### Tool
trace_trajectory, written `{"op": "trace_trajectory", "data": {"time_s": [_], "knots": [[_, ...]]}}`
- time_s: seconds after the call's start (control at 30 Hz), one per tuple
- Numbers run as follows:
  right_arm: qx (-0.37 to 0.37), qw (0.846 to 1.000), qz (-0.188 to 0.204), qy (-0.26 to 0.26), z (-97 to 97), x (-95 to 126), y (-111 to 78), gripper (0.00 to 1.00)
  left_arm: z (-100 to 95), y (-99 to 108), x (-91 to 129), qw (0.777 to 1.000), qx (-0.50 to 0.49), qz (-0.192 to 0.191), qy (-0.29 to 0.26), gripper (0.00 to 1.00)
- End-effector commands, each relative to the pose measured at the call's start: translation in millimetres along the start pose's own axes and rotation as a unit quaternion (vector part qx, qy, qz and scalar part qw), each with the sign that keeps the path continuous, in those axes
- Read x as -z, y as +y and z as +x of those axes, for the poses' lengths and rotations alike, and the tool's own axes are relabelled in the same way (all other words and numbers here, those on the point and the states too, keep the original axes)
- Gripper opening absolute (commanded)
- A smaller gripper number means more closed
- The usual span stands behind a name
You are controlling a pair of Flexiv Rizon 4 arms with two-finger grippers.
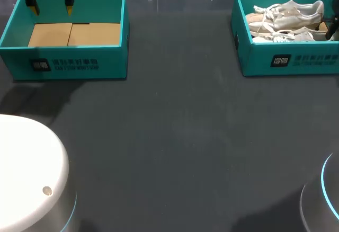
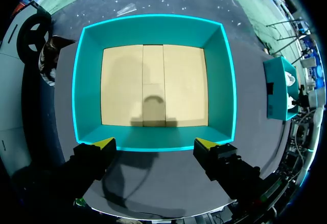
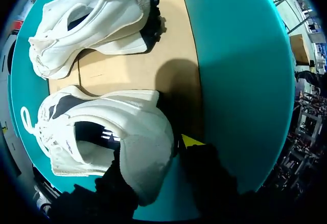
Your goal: Take the shoe out of the shoebox, open the shoe tongue, remove and reinsert the insole, then place the shoe into the shoebox
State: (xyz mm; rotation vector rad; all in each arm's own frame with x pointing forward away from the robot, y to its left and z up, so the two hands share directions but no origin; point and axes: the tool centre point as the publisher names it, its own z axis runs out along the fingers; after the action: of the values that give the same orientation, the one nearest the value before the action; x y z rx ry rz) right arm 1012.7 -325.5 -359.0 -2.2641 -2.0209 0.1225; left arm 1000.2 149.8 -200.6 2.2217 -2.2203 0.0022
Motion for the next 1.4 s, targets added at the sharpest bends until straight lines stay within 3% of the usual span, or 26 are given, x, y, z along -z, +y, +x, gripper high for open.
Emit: {"op": "trace_trajectory", "data": {"time_s": [0.03,0.8,1.4], "knots": [[-0.001,1.0,0.0,-0.003,5.1,1,0.4,0.0,-0.1,0,0,1.0,0.0,0.0,0.0,1.0],[-0.031,0.998,-0.039,-0.028,-1.6,45,3.4,0.0,-0.1,0,0,1.0,0.0,0.0,0.0,1.0],[-0.045,0.997,-0.052,-0.038,4.2,83,4.7,0.0,-0.1,0,0,1.0,0.0,0.0,0.0,1.0]]}}
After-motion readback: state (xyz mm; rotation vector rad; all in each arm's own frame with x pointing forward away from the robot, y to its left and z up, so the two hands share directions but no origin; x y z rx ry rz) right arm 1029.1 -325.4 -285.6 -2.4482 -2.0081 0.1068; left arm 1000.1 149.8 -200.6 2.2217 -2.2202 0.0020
